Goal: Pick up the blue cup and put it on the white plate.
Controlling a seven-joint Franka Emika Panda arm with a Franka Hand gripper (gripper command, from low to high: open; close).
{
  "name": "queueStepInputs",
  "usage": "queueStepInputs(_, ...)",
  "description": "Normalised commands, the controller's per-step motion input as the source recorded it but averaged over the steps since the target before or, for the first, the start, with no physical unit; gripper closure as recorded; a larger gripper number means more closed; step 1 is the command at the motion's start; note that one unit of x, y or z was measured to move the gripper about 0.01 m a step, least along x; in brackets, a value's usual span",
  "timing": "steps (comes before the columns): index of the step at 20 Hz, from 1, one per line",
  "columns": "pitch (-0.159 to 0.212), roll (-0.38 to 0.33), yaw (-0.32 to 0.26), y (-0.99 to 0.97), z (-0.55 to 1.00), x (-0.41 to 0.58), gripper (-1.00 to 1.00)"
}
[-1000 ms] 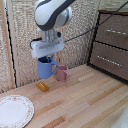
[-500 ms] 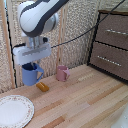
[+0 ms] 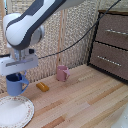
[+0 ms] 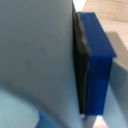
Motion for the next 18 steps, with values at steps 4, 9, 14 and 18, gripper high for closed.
queueStepInputs(4, 0.02, -0.193, -0.015, 0.7, -0.45, 0.345, 1.0)
queueStepInputs(9, 0.021, -0.184, -0.012, 0.59, -0.34, 0.329, 1.0)
queueStepInputs(14, 0.012, -0.132, -0.003, 0.1, -0.07, 0.295, 1.0)
queueStepInputs(18, 0.014, -0.108, -0.001, -0.02, 0.26, 0.134, -1.0)
